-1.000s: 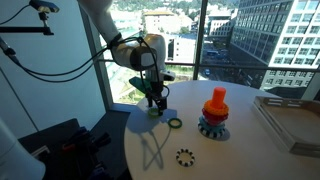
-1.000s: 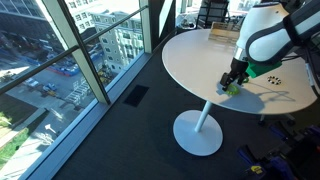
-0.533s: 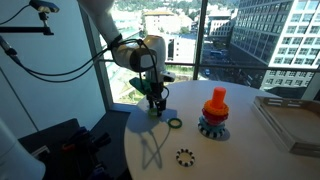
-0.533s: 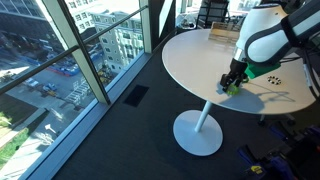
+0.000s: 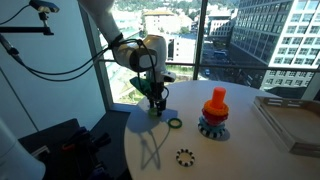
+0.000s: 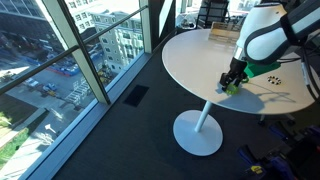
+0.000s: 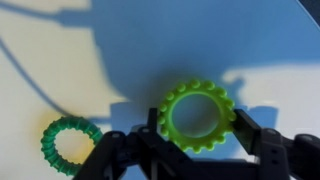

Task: Pick up the lime green ring and put it on the ring holder

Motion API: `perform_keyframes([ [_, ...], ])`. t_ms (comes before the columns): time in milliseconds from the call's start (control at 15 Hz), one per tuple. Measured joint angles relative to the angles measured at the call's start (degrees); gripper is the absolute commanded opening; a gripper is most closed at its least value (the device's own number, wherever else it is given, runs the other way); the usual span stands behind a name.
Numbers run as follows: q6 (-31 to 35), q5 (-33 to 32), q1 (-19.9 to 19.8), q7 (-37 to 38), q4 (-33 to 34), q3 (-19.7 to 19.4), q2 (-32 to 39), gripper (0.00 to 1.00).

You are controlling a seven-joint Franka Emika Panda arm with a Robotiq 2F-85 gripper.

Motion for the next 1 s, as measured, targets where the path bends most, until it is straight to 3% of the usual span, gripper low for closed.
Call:
perform_keyframes([
  [200,-1.0,0.2,-0.4,-0.1,0.4,0.0,-1.4,0.49],
  [1000,-19.2,0.4,-5.0,-1.9,9.7,-2.2,-10.3,0.49],
])
